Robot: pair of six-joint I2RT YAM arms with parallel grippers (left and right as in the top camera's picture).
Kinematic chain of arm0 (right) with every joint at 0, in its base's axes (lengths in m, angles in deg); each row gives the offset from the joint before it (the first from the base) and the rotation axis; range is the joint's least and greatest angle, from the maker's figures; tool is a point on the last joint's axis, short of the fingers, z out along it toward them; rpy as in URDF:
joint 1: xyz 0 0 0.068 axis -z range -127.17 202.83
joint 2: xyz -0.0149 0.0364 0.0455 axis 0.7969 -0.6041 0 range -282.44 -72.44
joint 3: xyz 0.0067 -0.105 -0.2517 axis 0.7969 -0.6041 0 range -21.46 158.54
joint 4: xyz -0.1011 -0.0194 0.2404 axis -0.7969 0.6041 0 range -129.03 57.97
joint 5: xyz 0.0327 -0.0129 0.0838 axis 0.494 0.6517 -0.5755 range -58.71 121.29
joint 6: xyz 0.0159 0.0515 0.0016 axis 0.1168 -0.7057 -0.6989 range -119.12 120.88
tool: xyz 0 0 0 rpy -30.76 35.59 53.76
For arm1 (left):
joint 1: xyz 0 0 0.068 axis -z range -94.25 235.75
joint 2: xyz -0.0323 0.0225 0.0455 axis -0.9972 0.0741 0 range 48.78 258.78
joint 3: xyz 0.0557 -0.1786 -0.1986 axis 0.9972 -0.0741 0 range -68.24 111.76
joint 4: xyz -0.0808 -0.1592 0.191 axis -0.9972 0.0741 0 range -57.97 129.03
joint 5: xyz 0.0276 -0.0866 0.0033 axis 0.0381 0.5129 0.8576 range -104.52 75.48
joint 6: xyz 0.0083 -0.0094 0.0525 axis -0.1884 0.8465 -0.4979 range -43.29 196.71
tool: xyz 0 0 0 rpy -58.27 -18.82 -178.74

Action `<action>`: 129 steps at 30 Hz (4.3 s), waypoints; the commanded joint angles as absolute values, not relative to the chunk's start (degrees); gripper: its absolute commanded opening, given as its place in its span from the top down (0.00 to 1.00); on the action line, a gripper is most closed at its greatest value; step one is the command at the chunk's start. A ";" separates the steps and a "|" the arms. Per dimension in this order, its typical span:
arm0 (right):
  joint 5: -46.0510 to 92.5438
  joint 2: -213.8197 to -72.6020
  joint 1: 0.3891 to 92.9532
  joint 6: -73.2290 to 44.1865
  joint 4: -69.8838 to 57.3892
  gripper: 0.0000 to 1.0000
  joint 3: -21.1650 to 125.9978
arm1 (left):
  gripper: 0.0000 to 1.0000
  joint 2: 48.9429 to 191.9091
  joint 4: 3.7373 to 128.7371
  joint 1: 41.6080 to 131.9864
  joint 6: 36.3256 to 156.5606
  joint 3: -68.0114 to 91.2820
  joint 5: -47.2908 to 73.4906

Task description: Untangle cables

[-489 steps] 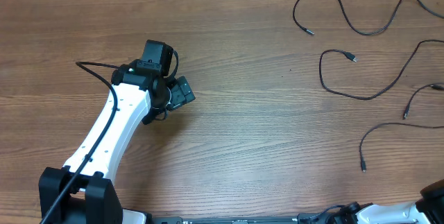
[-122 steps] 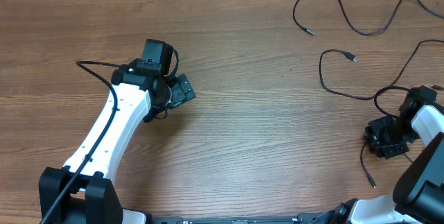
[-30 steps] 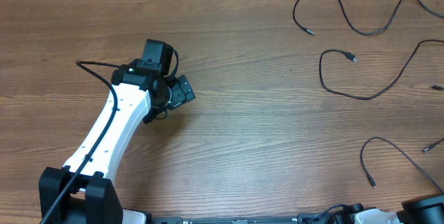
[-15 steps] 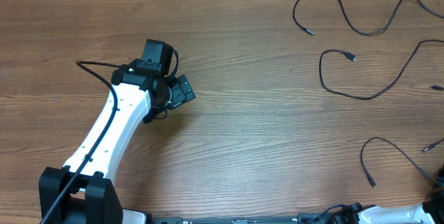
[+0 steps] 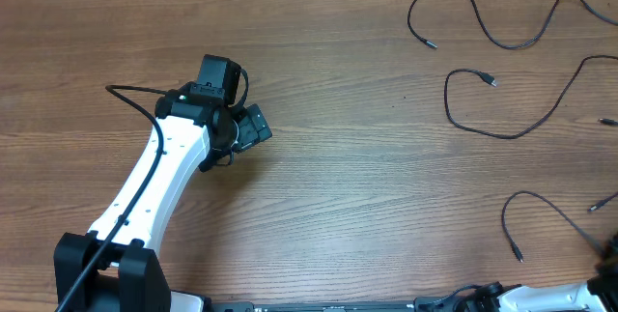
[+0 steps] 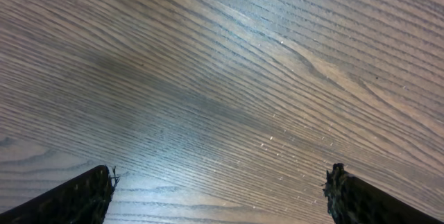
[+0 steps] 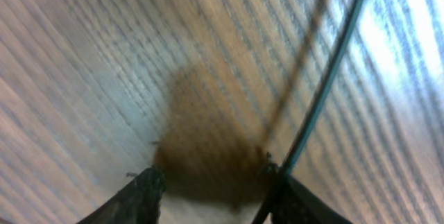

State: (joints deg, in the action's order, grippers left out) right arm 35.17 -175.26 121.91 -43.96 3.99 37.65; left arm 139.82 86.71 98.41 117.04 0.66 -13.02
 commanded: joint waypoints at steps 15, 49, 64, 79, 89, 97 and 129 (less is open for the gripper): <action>32.28 -175.66 111.90 -39.37 -1.69 0.75 38.61 | 0.00 140.39 86.82 98.52 117.44 0.60 -13.00; 28.61 -175.57 105.72 -36.75 1.19 0.03 41.17 | 0.00 140.39 86.86 98.52 117.41 0.60 -13.00; 26.97 -165.21 105.72 -36.09 17.83 0.00 50.85 | 0.01 140.39 86.79 98.52 117.44 0.60 -13.00; 22.43 -159.61 99.47 -30.41 28.01 0.00 43.40 | 0.00 140.39 85.92 98.52 117.46 0.60 -13.00; 22.47 -159.66 89.28 -37.27 16.23 0.00 30.48 | 0.00 140.39 85.96 98.52 117.46 0.60 -12.98; 27.48 -159.68 79.66 -38.17 12.80 0.00 27.86 | 0.00 140.39 85.96 98.52 117.50 0.60 -12.95; 32.57 -160.49 75.56 -33.36 6.35 0.36 21.63 | 0.01 140.39 85.50 98.52 117.46 0.60 -12.98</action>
